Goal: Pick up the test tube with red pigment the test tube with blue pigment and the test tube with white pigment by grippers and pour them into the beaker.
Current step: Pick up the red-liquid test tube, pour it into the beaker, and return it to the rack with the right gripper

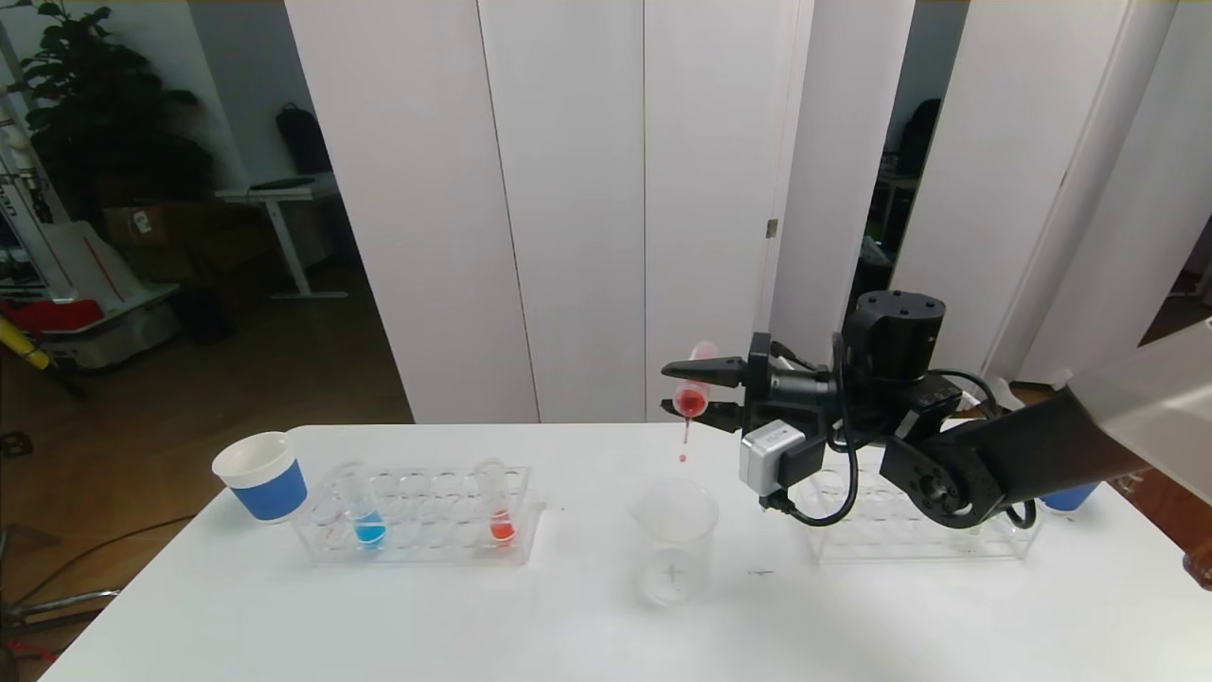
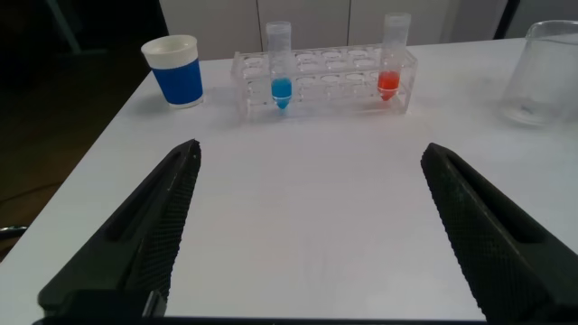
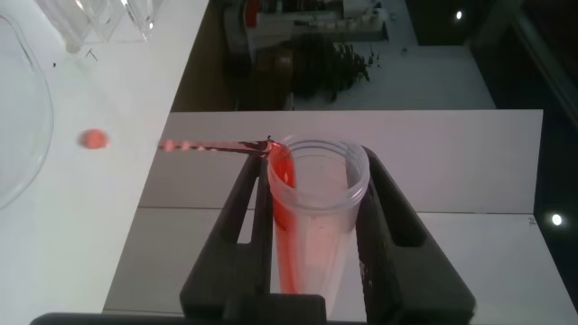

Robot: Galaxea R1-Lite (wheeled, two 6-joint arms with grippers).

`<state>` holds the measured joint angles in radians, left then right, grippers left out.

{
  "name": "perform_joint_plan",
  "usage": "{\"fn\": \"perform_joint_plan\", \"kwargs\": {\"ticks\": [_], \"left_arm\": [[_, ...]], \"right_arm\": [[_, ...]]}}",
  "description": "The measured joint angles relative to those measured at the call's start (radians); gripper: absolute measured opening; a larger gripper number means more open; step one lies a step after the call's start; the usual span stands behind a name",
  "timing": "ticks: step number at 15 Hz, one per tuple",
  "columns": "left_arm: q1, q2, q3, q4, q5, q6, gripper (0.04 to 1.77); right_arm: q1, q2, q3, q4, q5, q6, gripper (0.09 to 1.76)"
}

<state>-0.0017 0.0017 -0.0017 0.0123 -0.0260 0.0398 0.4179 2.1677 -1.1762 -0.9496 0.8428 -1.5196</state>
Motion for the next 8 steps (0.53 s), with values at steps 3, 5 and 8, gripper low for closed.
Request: {"fn": "perform_joint_plan", "kwargs": {"ticks": [3,5,8], "left_arm": [[0.0,0.0,0.0,0.0,0.0,0.0,1.74],[0.0,0.0,0.0,0.0,0.0,0.0,1.74],[0.0,0.0,0.0,0.0,0.0,0.0,1.74]], "right_arm": [[0.001,0.013,-0.01,0.0,0.0,-0.014,0.61],[0.001,0.017,-0.019,0.002,0.0,-0.025,0.61],[0.001,0.023,-0.025,0.002,0.001,-0.041,0.61]]}}
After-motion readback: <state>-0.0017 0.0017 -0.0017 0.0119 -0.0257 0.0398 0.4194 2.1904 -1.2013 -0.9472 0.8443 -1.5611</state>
